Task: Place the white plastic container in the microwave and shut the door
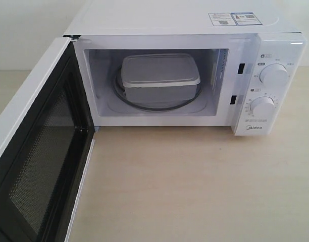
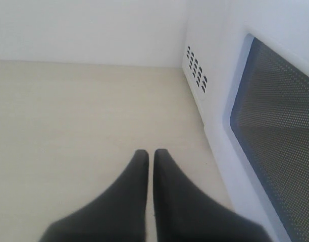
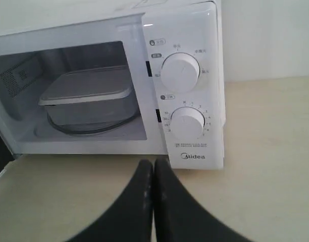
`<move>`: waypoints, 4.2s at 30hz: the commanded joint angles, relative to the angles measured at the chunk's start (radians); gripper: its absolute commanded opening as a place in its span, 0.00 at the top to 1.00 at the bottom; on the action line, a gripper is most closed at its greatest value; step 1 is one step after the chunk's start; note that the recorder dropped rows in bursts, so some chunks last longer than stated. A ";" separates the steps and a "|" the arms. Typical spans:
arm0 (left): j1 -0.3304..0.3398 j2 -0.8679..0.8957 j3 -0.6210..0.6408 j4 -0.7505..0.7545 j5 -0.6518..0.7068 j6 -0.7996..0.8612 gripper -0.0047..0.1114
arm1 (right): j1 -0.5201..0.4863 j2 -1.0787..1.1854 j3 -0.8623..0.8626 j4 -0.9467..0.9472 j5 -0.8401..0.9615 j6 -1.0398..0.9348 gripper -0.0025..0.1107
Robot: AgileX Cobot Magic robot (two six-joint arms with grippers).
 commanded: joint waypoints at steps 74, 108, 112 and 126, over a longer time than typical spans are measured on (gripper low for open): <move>0.002 -0.003 0.003 0.001 0.002 -0.007 0.92 | -0.119 -0.246 0.076 -0.773 0.243 0.678 0.98; 0.002 -0.003 -0.595 0.136 0.258 -0.090 0.92 | -0.119 -0.246 0.076 -0.773 0.243 0.678 0.98; 0.002 -0.003 -0.711 0.136 0.433 -0.224 0.92 | -0.119 -0.246 0.076 -0.773 0.243 0.678 0.98; 0.002 -0.003 -0.821 0.135 0.513 -0.374 0.92 | -0.119 -0.246 0.076 -0.773 0.243 0.680 0.98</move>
